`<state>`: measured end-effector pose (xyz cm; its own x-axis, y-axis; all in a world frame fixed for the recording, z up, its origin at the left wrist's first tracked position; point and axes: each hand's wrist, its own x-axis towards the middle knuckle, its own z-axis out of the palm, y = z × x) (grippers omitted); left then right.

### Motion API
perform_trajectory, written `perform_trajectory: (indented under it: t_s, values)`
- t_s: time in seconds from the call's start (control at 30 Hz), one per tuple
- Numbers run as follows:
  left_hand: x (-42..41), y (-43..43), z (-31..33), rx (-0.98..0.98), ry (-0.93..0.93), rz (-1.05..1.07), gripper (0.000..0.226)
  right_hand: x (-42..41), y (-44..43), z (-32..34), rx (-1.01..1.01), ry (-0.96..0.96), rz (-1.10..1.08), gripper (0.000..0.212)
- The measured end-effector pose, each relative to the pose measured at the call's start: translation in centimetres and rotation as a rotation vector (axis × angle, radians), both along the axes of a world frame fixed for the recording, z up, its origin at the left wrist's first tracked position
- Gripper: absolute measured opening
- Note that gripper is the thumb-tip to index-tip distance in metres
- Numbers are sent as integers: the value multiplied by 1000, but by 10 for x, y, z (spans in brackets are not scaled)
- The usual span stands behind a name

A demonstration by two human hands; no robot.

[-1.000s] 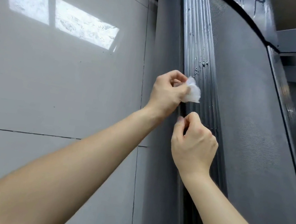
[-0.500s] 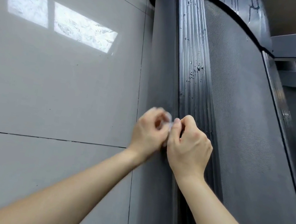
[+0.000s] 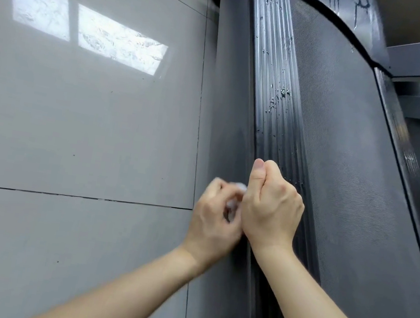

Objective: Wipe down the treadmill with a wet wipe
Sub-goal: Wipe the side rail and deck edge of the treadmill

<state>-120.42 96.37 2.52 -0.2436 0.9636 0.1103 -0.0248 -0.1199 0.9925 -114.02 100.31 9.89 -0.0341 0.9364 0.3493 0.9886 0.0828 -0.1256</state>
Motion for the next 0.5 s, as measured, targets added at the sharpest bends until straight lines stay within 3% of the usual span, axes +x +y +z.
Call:
perform_trajectory:
  t_s: [0.07,0.17,0.4,0.5]
  values:
    - [-11,53,4,-42,-77,44,4,-2,0,1,-1,10,-4,35]
    - [-31,114,6,-31,-136,70,8,-3,-1,2,-30,28,-11,38]
    - [3,-10,-15,-45,-97,68,33,-2,0,1,-28,31,-7,37]
    - [-4,17,-8,-60,-94,95,32,-2,1,2,-28,20,-23,35]
